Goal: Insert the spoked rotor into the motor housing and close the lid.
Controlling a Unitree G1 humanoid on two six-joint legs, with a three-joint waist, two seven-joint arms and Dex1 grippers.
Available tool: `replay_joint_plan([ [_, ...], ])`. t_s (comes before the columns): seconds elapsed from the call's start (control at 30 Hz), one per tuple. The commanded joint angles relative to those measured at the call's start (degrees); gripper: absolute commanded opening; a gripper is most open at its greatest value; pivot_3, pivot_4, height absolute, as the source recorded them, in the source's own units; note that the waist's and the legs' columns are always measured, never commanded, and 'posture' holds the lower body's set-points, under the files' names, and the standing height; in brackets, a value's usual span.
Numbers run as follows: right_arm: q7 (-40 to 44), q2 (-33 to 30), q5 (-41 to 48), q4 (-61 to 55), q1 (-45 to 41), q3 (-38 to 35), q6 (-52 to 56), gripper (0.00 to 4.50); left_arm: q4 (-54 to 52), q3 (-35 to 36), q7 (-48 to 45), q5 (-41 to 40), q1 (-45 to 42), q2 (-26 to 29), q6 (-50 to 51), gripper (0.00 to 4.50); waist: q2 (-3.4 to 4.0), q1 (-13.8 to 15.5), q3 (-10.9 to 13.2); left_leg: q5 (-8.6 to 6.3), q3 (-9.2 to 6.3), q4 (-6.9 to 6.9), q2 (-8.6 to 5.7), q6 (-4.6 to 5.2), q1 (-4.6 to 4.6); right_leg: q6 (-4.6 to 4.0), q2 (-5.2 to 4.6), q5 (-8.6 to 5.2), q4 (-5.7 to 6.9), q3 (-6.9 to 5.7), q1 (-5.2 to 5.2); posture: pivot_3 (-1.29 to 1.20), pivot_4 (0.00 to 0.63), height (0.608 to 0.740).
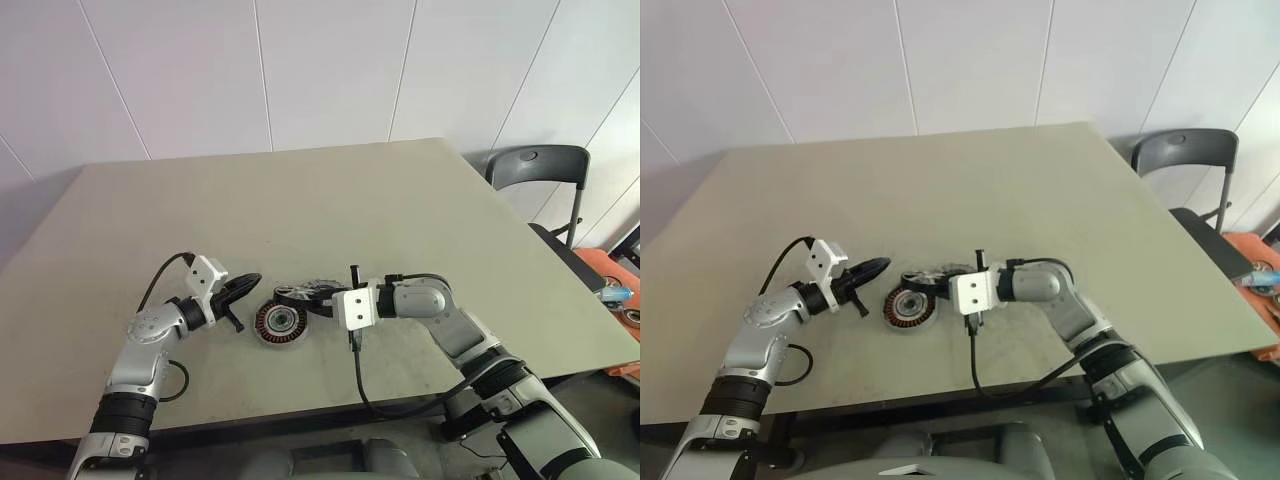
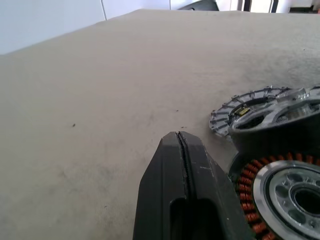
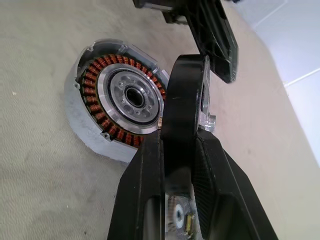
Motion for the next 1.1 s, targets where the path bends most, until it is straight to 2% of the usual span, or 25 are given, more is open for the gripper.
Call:
replay_joint_plan([
  [0.03, -1.70, 1.77, -0.38, 0.89, -2.19, 0.69, -5.16, 0.42, -4.28, 0.79, 1.04, -1.03, -0.22, 0.23, 1.55, 0.00, 0.00, -0.13, 0.00, 0.00, 0.00, 0.00, 0.01, 0.00, 0.01, -0.01, 0.01, 0.01, 0.01, 0.00, 0.00, 0.00, 0.000, 0.740],
  [0.5, -3.73, 3.03, -2.08, 4.81, -2.65, 1.63, -10.81, 0.42, -5.97, 1.13, 1.86, -0.93, 0.11, 0.34, 3.42, 0.00, 0.01, -1.18, 0.00, 0.03, -0.01, 0.03, 0.00, -0.06, 0.01, -0.07, 0.01, 0.05, 0.03, 0.02, 0.00, 0.00, 0.000, 0.740],
  [0.8, -4.62, 5.03, -1.94, 5.84, -2.46, 2.06, -10.82, 0.42, -4.62, 0.93, 1.89, -0.66, 0.18, -0.06, 2.25, 0.00, 0.01, -1.27, 0.00, 0.04, -0.01, 0.03, 0.00, -0.07, 0.04, -0.09, 0.03, 0.06, 0.06, 0.07, 0.00, 0.00, 0.000, 0.740],
  [1.1, -5.10, 5.55, -1.92, 7.40, -2.79, 1.85, -10.18, 0.42, -2.53, 3.11, 1.11, -1.04, 0.64, 2.14, 0.77, 0.00, 0.02, -1.30, 0.00, 0.04, -0.01, 0.03, 0.00, -0.07, 0.06, -0.10, 0.04, 0.06, 0.08, 0.07, -0.01, 0.00, 0.000, 0.740],
])
